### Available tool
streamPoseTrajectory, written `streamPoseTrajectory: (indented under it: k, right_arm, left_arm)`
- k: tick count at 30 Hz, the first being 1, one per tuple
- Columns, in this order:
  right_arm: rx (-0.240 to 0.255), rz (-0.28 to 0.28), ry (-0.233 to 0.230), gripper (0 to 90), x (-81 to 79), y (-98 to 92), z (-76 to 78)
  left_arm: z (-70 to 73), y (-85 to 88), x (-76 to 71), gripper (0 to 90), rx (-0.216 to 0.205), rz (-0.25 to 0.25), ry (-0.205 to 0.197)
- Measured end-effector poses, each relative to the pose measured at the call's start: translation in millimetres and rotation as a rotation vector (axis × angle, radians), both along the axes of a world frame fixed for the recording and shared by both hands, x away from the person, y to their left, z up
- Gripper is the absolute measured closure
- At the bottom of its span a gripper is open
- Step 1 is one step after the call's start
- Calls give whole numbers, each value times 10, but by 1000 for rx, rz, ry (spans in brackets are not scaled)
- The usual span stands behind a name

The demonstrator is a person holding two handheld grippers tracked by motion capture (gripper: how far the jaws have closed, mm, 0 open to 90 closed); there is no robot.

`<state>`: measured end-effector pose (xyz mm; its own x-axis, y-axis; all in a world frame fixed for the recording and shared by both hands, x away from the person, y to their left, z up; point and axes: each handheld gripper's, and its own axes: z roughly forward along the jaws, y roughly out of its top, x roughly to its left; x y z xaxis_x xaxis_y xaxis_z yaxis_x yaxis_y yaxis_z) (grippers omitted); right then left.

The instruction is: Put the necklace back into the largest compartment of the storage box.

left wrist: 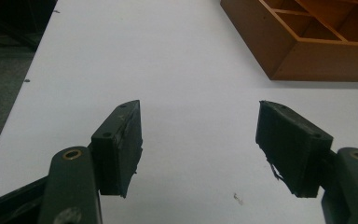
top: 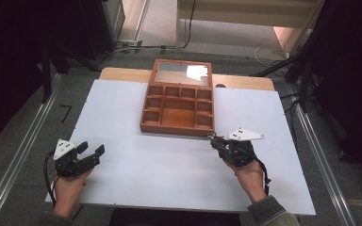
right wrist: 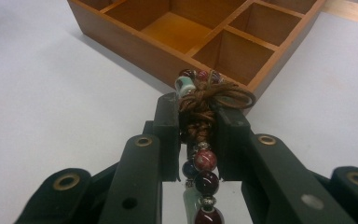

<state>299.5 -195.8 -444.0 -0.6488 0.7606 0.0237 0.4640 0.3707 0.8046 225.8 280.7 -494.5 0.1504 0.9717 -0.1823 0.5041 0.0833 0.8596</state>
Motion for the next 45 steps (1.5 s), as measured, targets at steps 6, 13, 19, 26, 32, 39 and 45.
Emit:
streamPoseTrajectory:
  k: [6, 13, 19, 26, 32, 39, 45]
  right_arm:
    - [2, 5, 0, 713, 35, 51, 17]
    - [1, 12, 0, 713, 72, 110, 22]
    - [5, 18, -4, 713, 110, 169, 30]
    - [7, 24, -4, 713, 152, 242, 41]
    - [6, 30, -3, 713, 192, 296, 42]
    - [9, 36, -5, 713, 245, 379, 60]
    - [10, 41, -3, 713, 318, 474, 72]
  left_arm:
    - [1, 0, -1, 314, 0, 1, 0]
    - [0, 1, -1, 314, -3, 0, -2]
    - [1, 1, -1, 314, -4, 0, -3]
    - [0, 2, -2, 315, -6, 1, -4]
    - [0, 2, -2, 314, -6, -1, -3]
    - [0, 1, -1, 314, -6, 0, -4]
    - [4, 6, -7, 315, -8, 2, -2]
